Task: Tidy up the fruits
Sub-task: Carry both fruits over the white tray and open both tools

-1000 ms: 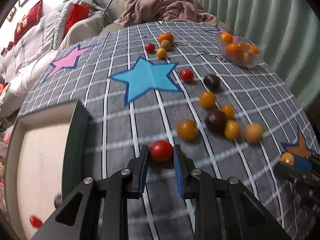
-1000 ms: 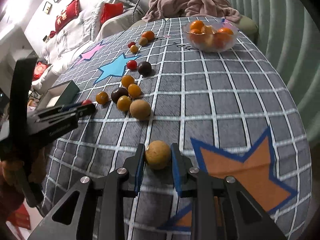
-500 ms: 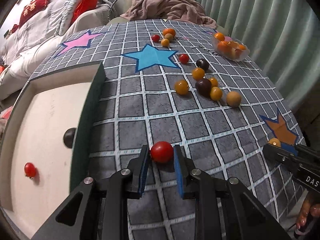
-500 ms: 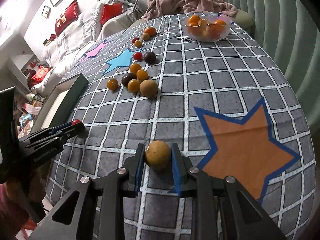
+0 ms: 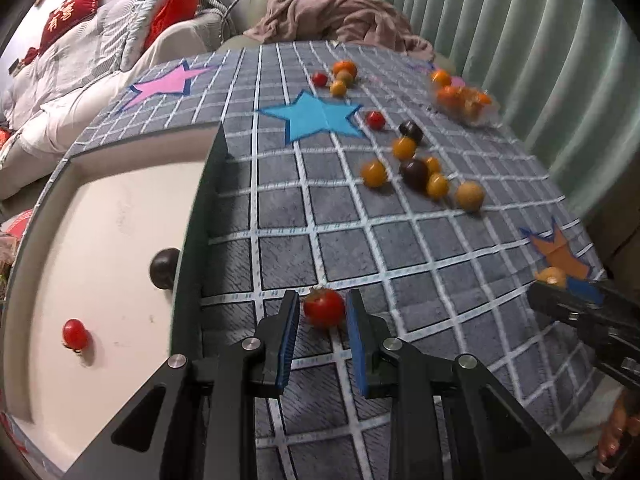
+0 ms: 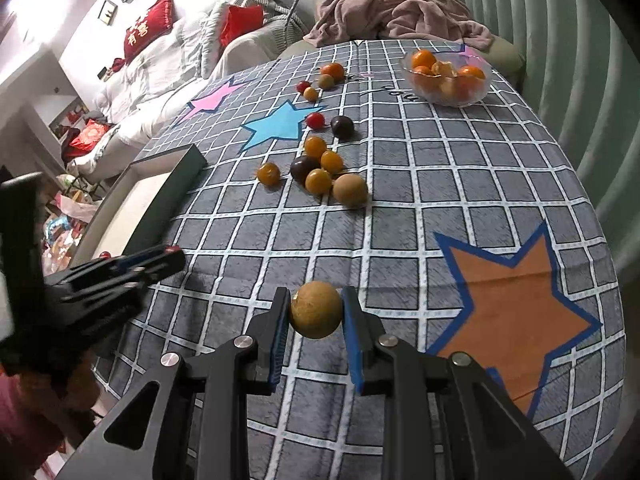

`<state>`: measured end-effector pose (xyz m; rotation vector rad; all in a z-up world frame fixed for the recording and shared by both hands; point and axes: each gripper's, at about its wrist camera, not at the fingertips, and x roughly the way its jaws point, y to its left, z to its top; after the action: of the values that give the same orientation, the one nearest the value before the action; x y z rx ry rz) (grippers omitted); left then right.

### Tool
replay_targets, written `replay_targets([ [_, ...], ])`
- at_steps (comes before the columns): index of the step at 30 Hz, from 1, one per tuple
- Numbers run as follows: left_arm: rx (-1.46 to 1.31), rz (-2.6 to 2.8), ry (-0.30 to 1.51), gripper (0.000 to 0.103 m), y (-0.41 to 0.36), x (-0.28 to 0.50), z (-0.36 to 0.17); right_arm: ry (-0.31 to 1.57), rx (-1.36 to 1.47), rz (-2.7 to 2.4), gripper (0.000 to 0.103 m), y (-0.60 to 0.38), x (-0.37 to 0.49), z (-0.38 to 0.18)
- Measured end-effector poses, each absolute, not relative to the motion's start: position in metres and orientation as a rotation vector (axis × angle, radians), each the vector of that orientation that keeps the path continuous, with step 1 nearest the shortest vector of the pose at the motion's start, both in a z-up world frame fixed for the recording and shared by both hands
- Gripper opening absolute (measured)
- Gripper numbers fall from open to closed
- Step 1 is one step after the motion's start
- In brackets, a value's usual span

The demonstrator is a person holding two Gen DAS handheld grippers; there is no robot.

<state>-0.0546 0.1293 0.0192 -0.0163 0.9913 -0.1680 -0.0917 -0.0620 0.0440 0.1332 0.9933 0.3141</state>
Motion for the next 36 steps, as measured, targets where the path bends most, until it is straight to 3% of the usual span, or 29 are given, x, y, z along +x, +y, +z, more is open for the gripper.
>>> replay_targets([
  [9,-0.033,-0.165,0.967,0.021,0.133,-0.054,0.016,0.974,0.115,0.315,0.028,-0.057,-0.091,0.057],
  [21,-0.093,-0.157,0.881,0.021,0.161,-0.06,0.059,0.962,0.058,0.403,0.028,-0.013,-0.064,0.078],
  [36,-0.114,0.14,0.912,0.021,0.283,-0.023,0.055,1.034,-0.018,0.6,0.028,0.126,0.005,0.071],
])
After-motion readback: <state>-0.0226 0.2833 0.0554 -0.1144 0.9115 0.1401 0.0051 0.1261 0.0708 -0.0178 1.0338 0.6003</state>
